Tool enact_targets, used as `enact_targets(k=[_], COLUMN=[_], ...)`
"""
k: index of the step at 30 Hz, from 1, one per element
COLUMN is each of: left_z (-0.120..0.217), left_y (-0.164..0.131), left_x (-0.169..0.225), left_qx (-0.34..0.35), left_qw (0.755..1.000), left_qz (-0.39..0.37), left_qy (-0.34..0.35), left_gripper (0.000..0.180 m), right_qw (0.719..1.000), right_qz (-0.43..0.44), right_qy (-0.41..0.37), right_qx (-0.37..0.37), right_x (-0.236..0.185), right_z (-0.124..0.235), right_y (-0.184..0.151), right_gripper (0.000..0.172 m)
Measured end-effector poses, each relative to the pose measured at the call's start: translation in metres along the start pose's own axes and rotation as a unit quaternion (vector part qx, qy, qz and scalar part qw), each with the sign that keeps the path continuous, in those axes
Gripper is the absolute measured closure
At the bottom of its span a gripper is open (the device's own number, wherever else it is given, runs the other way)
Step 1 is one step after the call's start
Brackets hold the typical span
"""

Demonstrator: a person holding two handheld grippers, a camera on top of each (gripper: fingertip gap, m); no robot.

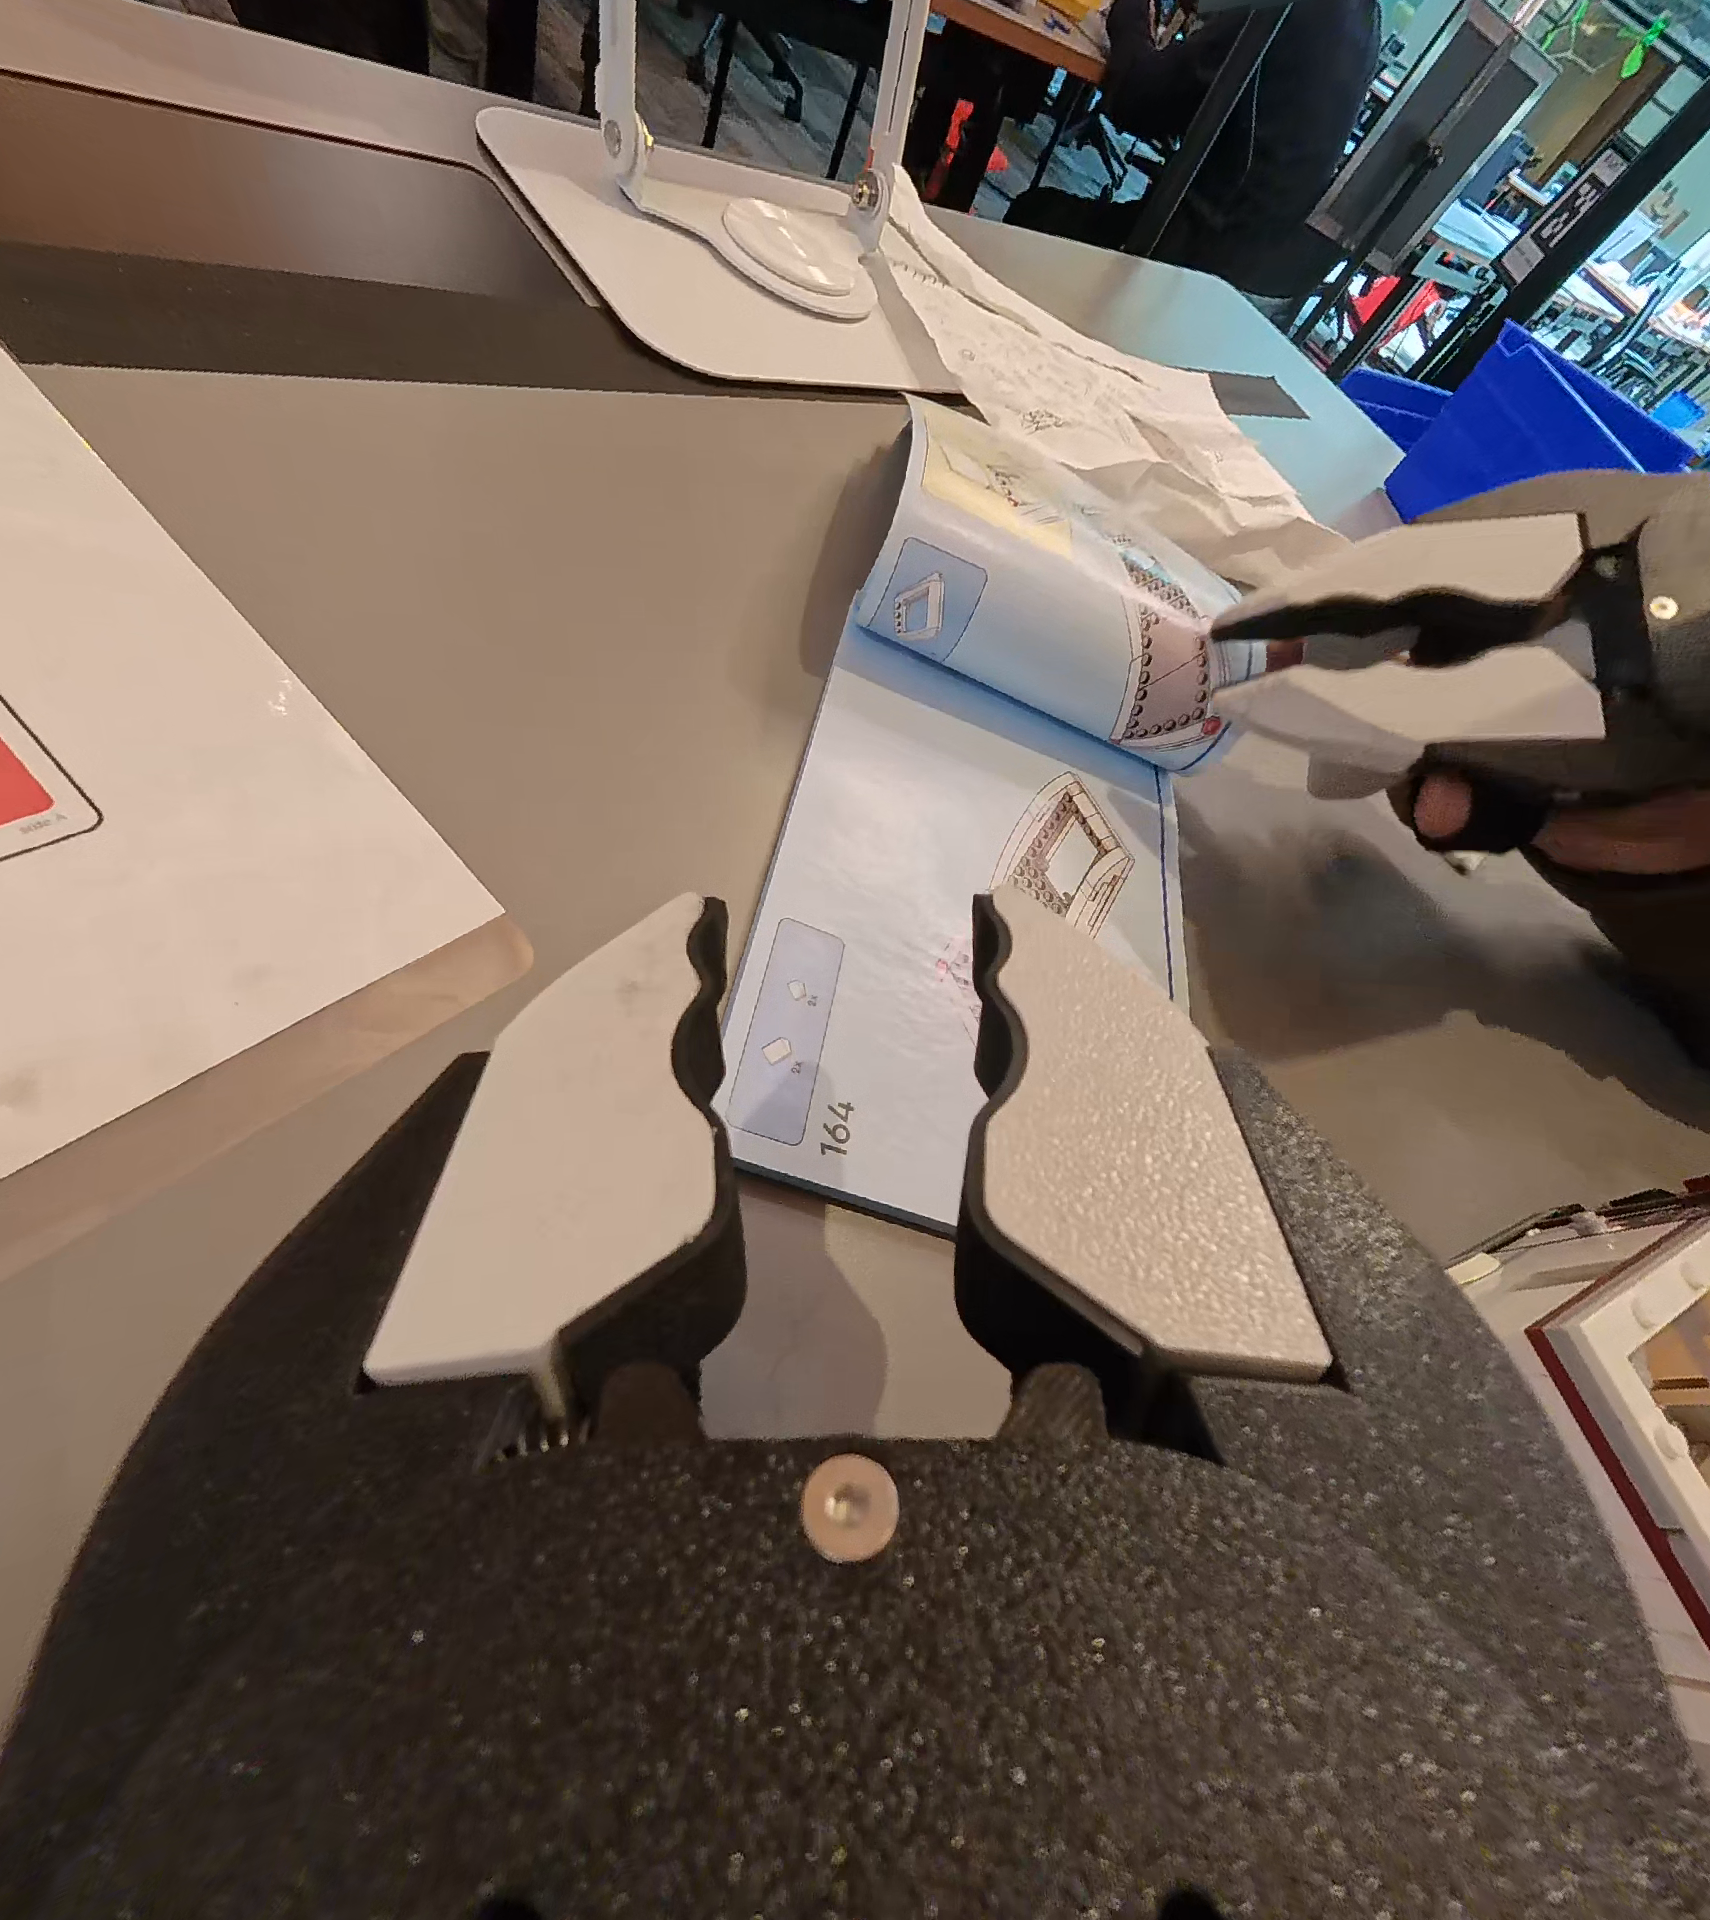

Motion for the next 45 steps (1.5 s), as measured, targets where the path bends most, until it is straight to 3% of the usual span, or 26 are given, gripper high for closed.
enact_targets(k=[8,15,19,22,28,45], left_z=[0.001,0.002,0.003,0.004,0.004,0.002], left_y=[-0.002,-0.006,-0.009,-0.009,-0.010,-0.019], left_x=[-0.001,-0.004,-0.006,-0.007,-0.006,0.003], left_qx=[-0.017,-0.059,-0.093,-0.104,-0.111,-0.164], left_qw=[1.000,0.998,0.993,0.990,0.988,0.976], left_qz=[-0.005,-0.024,-0.050,-0.061,-0.073,-0.139], left_qy=[0.006,0.030,0.056,0.074,0.077,0.024], left_gripper=[0.135,0.133,0.128,0.119,0.116,0.116], right_qw=[0.995,0.996,0.999,0.994,0.984,0.983], right_qz=[-0.039,-0.045,0.001,0.059,0.101,0.102], right_qy=[-0.086,-0.078,-0.036,0.041,0.136,0.148], right_qx=[-0.034,-0.019,0.040,0.080,0.049,0.025], right_x=[0.038,0.039,0.014,-0.020,-0.066,-0.067], right_z=[0.003,0.009,0.018,0.020,0.006,0.003], right_y=[-0.010,-0.005,0.009,0.011,-0.011,-0.012], right_gripper=[0.153,0.153,0.151,0.149,0.142,0.134])
Point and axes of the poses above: each gripper's, where its closed fingertips meet, z back along the fingers, y out of its top, x = y × z across the jaws, the point moved 9 cm from there along z, back along the fingers, and after that the axes turned 10 degrees about -z, right-handed, at the moved point
